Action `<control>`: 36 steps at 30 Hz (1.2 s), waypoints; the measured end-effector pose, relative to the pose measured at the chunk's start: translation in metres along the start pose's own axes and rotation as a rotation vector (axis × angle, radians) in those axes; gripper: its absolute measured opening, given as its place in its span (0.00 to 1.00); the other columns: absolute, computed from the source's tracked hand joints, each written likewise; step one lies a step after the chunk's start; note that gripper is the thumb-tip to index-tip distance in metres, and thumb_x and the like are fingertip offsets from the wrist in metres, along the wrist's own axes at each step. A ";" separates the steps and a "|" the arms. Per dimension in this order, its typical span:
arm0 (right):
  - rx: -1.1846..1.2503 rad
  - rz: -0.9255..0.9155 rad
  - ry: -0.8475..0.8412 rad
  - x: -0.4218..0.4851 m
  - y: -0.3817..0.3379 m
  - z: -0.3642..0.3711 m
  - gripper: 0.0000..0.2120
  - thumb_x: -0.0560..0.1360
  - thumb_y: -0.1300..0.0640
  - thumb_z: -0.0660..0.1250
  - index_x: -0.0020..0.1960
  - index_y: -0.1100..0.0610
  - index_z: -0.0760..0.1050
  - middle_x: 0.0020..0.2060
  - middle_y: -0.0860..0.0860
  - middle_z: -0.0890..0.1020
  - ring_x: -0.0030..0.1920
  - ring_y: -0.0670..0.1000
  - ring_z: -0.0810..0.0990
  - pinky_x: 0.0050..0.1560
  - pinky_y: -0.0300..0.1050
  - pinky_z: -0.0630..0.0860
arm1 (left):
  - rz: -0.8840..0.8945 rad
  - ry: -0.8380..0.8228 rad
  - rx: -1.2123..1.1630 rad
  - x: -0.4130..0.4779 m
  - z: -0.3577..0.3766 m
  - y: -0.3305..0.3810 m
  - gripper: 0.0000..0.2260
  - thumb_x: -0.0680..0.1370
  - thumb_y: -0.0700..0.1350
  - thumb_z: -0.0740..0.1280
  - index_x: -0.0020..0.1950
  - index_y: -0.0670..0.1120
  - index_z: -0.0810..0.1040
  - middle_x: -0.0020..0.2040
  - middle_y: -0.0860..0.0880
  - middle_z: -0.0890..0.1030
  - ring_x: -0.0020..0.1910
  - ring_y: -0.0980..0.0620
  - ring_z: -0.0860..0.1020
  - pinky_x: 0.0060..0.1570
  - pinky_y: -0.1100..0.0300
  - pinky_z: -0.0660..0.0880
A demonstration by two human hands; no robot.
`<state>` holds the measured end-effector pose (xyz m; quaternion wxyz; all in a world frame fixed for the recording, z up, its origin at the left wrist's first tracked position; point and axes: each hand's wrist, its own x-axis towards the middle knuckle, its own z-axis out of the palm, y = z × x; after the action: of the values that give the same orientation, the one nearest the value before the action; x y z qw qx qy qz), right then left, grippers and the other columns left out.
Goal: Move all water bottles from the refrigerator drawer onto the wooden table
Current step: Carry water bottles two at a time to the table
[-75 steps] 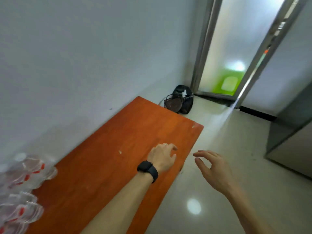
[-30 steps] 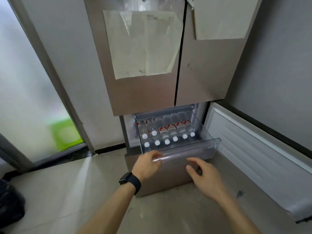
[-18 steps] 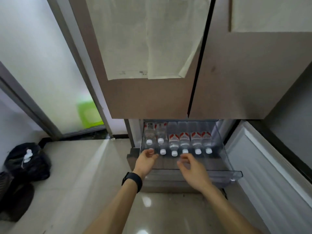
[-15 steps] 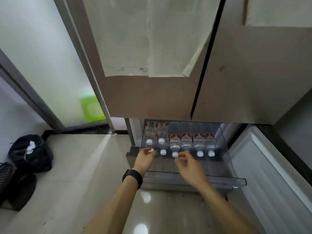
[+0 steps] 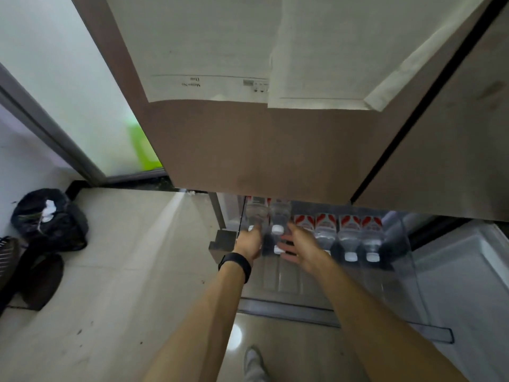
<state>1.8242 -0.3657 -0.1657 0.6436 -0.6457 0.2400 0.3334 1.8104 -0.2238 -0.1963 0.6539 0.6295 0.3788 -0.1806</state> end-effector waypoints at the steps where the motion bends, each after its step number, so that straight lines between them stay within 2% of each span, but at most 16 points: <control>1: 0.052 0.014 -0.017 0.005 -0.004 0.004 0.16 0.82 0.41 0.60 0.63 0.50 0.71 0.56 0.50 0.81 0.55 0.53 0.81 0.57 0.53 0.77 | 0.004 0.013 -0.010 0.021 0.002 -0.008 0.37 0.72 0.70 0.62 0.70 0.44 0.73 0.62 0.42 0.79 0.58 0.40 0.78 0.62 0.42 0.77; 3: 0.126 0.030 -0.031 0.013 -0.009 0.011 0.18 0.80 0.42 0.63 0.65 0.51 0.72 0.57 0.51 0.81 0.55 0.53 0.81 0.57 0.53 0.78 | 0.011 0.061 0.018 0.030 0.006 -0.009 0.43 0.64 0.74 0.59 0.68 0.44 0.75 0.59 0.42 0.81 0.55 0.39 0.81 0.58 0.43 0.79; 6: 0.130 0.014 0.027 0.015 -0.010 0.013 0.14 0.80 0.48 0.65 0.60 0.56 0.74 0.56 0.55 0.81 0.53 0.54 0.81 0.52 0.49 0.79 | 0.066 0.106 0.158 0.011 0.010 0.001 0.34 0.76 0.68 0.59 0.62 0.39 0.77 0.56 0.38 0.82 0.55 0.37 0.81 0.48 0.52 0.77; 8: 0.148 0.021 0.072 0.009 -0.009 0.008 0.13 0.81 0.50 0.64 0.57 0.59 0.75 0.48 0.57 0.81 0.46 0.54 0.81 0.46 0.48 0.80 | 0.060 0.061 0.190 0.006 0.014 -0.003 0.33 0.77 0.66 0.60 0.67 0.39 0.74 0.59 0.38 0.81 0.56 0.38 0.80 0.53 0.51 0.77; 10: 0.122 0.026 0.148 -0.003 -0.006 -0.005 0.12 0.82 0.51 0.61 0.52 0.59 0.75 0.38 0.56 0.78 0.36 0.52 0.76 0.41 0.48 0.79 | 0.040 -0.010 0.235 -0.007 0.015 -0.001 0.32 0.77 0.62 0.59 0.72 0.40 0.68 0.62 0.38 0.79 0.58 0.39 0.79 0.60 0.46 0.77; 12: 0.047 0.033 0.226 -0.017 0.004 -0.026 0.14 0.82 0.50 0.59 0.52 0.60 0.75 0.37 0.55 0.75 0.32 0.52 0.72 0.35 0.47 0.73 | 0.060 -0.045 0.338 -0.025 0.013 0.003 0.24 0.82 0.51 0.58 0.71 0.36 0.68 0.65 0.36 0.76 0.62 0.37 0.76 0.64 0.46 0.74; 13: 0.015 0.034 0.239 -0.026 0.011 -0.037 0.16 0.82 0.48 0.59 0.53 0.61 0.76 0.37 0.54 0.76 0.32 0.52 0.72 0.33 0.46 0.71 | 0.088 -0.031 0.378 -0.036 0.012 0.004 0.23 0.82 0.50 0.59 0.70 0.35 0.70 0.66 0.35 0.76 0.64 0.36 0.76 0.65 0.47 0.74; 16: -0.094 -0.017 0.236 -0.058 0.029 -0.067 0.23 0.82 0.40 0.57 0.45 0.59 0.77 0.35 0.54 0.75 0.32 0.51 0.71 0.33 0.43 0.69 | 0.184 0.077 0.569 -0.063 0.005 0.006 0.30 0.82 0.61 0.57 0.70 0.36 0.70 0.66 0.38 0.77 0.63 0.38 0.76 0.56 0.58 0.70; 19: -0.297 -0.139 0.321 -0.089 0.038 -0.098 0.25 0.80 0.37 0.57 0.35 0.54 0.72 0.30 0.52 0.73 0.30 0.51 0.71 0.36 0.45 0.69 | 0.385 0.187 0.986 -0.092 -0.006 0.014 0.27 0.84 0.60 0.51 0.64 0.39 0.77 0.58 0.39 0.81 0.57 0.39 0.79 0.49 0.55 0.71; 21: -0.578 -0.265 0.400 -0.111 0.037 -0.116 0.22 0.79 0.35 0.56 0.37 0.50 0.73 0.35 0.52 0.79 0.36 0.54 0.76 0.40 0.46 0.71 | 0.529 0.225 1.174 -0.114 -0.016 0.026 0.26 0.84 0.59 0.51 0.58 0.40 0.79 0.49 0.42 0.82 0.49 0.40 0.80 0.45 0.55 0.73; 23: -0.793 -0.385 0.456 -0.138 0.030 -0.129 0.20 0.80 0.36 0.57 0.46 0.51 0.76 0.41 0.54 0.81 0.38 0.52 0.77 0.36 0.44 0.70 | 0.662 0.235 1.380 -0.131 -0.026 0.040 0.24 0.83 0.59 0.51 0.54 0.43 0.79 0.36 0.47 0.76 0.34 0.46 0.75 0.32 0.59 0.67; 25: -0.937 -0.464 0.500 -0.162 0.018 -0.133 0.18 0.81 0.39 0.58 0.49 0.53 0.75 0.41 0.54 0.79 0.36 0.50 0.73 0.32 0.37 0.65 | 0.732 0.242 1.477 -0.145 -0.030 0.052 0.23 0.83 0.60 0.52 0.49 0.44 0.78 0.30 0.50 0.69 0.27 0.51 0.68 0.26 0.58 0.61; 27: -1.071 -0.529 0.584 -0.171 0.012 -0.132 0.19 0.80 0.39 0.59 0.48 0.55 0.76 0.41 0.56 0.82 0.39 0.55 0.78 0.34 0.42 0.68 | 0.762 0.219 1.502 -0.157 -0.025 0.058 0.24 0.82 0.62 0.53 0.44 0.44 0.77 0.29 0.50 0.69 0.26 0.52 0.67 0.26 0.59 0.61; 30: -1.186 -0.577 0.628 -0.165 0.016 -0.128 0.20 0.79 0.40 0.59 0.49 0.56 0.77 0.42 0.56 0.85 0.42 0.57 0.82 0.37 0.45 0.72 | 0.722 0.161 1.413 -0.166 -0.006 0.047 0.26 0.80 0.65 0.57 0.32 0.46 0.69 0.29 0.51 0.72 0.26 0.52 0.70 0.29 0.60 0.69; 33: -1.158 -0.554 0.596 -0.150 0.025 -0.131 0.17 0.78 0.43 0.59 0.51 0.57 0.74 0.40 0.56 0.84 0.39 0.56 0.82 0.34 0.44 0.73 | 0.737 0.131 1.545 -0.163 0.016 0.030 0.24 0.79 0.65 0.56 0.36 0.46 0.74 0.35 0.48 0.79 0.33 0.48 0.78 0.36 0.56 0.76; 36: -1.090 -0.547 0.614 -0.139 0.034 -0.132 0.17 0.78 0.42 0.59 0.52 0.56 0.72 0.42 0.56 0.84 0.40 0.57 0.82 0.34 0.44 0.74 | 0.770 0.130 1.592 -0.159 0.034 0.021 0.24 0.80 0.64 0.54 0.41 0.46 0.77 0.35 0.49 0.78 0.33 0.47 0.78 0.34 0.57 0.75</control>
<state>1.7231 -0.5149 -0.0921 0.1901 -0.9805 0.0376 0.0336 1.7319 -0.2918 -0.0695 0.0148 0.9906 -0.0608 -0.1218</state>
